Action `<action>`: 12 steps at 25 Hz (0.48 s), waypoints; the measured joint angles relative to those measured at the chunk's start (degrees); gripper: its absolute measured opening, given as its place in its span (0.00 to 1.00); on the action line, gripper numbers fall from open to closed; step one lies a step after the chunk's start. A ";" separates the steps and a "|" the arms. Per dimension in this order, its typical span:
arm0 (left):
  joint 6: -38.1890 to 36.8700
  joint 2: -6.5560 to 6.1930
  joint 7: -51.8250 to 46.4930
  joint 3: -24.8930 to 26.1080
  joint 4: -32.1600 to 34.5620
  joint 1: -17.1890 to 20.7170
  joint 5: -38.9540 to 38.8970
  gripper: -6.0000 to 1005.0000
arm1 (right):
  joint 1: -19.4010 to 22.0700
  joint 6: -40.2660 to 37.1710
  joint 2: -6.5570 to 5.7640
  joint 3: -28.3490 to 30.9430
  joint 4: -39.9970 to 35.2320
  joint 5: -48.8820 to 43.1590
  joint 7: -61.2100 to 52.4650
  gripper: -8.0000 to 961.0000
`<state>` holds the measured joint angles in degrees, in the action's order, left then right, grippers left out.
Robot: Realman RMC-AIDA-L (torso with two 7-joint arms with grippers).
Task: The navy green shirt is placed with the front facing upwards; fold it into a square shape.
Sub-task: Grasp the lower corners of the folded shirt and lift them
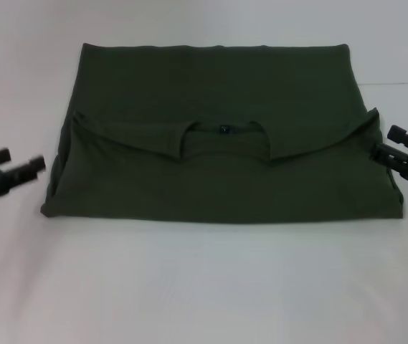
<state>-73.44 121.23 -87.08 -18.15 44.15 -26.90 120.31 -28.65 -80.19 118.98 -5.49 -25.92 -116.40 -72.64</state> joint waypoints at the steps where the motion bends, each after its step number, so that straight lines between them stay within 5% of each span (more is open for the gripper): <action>1: -1.23 -0.16 -0.50 -0.20 0.83 -0.17 2.14 0.83 | 0.00 0.03 0.04 -0.22 0.02 -0.05 0.00 0.97; 5: -3.08 -1.12 -6.47 -2.70 1.84 -3.17 13.61 0.82 | 0.00 0.04 0.39 -0.56 0.18 0.09 -0.25 0.97; 12: 3.95 0.39 -7.81 -10.96 1.31 -4.65 17.77 0.80 | -0.49 -0.41 0.55 -0.66 0.61 0.15 -0.84 0.97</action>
<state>-69.49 121.61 -94.88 -29.11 45.47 -31.54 138.08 -29.14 -80.60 119.53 -6.15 -25.31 -116.25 -73.48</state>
